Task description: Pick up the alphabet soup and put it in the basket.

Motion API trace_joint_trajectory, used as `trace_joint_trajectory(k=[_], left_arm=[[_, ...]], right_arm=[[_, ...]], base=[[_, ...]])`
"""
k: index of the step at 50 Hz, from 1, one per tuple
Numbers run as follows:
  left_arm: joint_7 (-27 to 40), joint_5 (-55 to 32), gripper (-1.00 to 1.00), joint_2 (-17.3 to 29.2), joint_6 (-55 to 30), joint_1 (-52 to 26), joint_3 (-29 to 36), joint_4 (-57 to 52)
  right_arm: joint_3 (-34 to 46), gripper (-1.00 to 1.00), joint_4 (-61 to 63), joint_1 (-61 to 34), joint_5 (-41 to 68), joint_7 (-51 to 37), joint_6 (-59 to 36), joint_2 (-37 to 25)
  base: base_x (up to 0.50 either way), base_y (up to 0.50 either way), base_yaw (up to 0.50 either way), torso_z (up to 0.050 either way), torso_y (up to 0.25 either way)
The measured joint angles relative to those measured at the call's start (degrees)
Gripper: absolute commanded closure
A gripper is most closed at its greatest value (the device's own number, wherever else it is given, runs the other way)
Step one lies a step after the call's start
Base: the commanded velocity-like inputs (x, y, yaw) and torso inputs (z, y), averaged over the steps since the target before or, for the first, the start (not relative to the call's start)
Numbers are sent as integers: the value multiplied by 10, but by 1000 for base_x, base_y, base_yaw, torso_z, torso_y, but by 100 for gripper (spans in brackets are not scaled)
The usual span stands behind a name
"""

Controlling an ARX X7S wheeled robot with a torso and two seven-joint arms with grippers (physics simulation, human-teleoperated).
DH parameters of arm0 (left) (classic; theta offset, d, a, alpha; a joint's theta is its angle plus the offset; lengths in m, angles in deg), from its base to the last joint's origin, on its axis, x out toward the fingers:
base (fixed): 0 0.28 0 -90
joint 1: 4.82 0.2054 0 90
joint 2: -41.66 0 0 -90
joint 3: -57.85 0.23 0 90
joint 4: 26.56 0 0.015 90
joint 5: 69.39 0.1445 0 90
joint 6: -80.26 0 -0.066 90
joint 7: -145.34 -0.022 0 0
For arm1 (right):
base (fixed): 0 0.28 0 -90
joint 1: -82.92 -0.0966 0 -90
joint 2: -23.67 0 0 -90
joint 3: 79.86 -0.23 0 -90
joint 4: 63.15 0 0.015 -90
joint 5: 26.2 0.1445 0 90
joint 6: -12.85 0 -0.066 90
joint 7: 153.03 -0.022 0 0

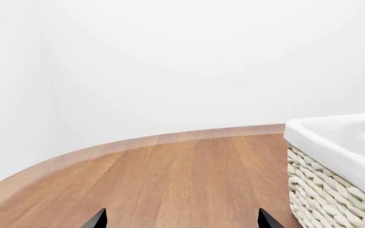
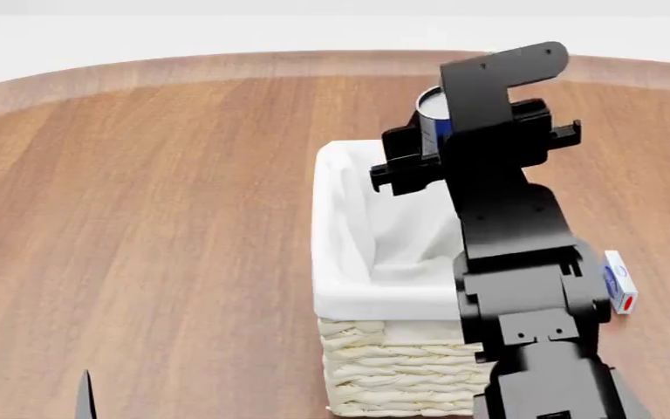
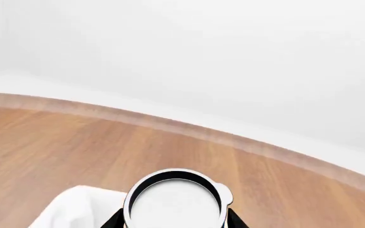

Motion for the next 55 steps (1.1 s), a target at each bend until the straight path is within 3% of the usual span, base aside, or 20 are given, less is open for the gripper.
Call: trace_joint_trajectory(k=[27,55], left_arm=[[3,-4,-100,4,3,-1,2,5],[7,-8,-100,7,6,-2,4,8]], right_arm=[[-84,100,-28,-16,-59,54,-100,8],[-104,100,-28,3,-82,58,-161,2]], base=[[0,0,0,0,1],[0,0,0,0,0]])
